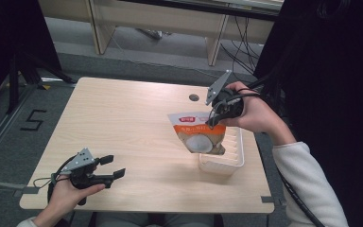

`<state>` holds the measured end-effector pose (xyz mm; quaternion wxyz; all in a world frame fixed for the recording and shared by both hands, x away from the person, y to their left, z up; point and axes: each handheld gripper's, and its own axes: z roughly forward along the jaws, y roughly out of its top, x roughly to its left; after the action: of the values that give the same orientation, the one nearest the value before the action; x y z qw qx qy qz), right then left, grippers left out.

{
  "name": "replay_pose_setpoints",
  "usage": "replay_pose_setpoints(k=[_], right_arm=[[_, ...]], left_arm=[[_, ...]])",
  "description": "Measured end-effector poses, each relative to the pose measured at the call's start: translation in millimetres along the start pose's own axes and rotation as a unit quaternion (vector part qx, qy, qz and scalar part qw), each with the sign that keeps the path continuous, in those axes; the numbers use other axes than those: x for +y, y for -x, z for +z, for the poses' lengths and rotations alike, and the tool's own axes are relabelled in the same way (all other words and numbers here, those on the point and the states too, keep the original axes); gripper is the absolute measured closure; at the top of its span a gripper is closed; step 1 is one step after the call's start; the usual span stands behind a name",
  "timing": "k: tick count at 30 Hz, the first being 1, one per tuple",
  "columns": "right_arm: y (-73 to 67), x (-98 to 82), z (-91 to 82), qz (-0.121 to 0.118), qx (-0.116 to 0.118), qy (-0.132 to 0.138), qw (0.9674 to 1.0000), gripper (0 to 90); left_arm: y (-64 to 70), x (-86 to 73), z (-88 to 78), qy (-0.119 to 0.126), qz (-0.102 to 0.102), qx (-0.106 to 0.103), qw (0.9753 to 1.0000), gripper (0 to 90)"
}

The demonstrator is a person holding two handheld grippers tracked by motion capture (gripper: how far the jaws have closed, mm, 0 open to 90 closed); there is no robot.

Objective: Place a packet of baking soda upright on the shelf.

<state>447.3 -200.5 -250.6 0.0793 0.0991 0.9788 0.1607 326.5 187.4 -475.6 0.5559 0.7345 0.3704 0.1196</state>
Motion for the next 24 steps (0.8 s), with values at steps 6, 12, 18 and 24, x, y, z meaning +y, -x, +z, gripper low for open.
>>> replay_pose_setpoints(k=[6, 12, 18, 24], right_arm=[[3.8, -4.3, -2.7, -0.002, -0.004, -0.001, 1.0, 90.0], [5.5, -9.0, -2.3, 0.015, -0.001, -0.01, 0.9998, 90.0], [9.3, -14.1, -0.1, 0.012, -0.002, -0.01, 0.9999, 90.0], [11.4, -18.9, 0.9, 0.016, 0.003, -0.016, 0.9997, 90.0]], left_arm=[[-0.3, 0.5, -0.4, 0.004, 0.001, 0.001, 1.0, 26.5], [-0.2, 0.3, -0.5, 0.005, -0.008, 0.004, 0.9999, 26.5], [0.2, 0.2, 0.0, 0.005, -0.011, 0.001, 0.9999, 26.5], [-0.2, 0.2, -0.2, 0.005, -0.011, 0.001, 0.9999, 26.6]])
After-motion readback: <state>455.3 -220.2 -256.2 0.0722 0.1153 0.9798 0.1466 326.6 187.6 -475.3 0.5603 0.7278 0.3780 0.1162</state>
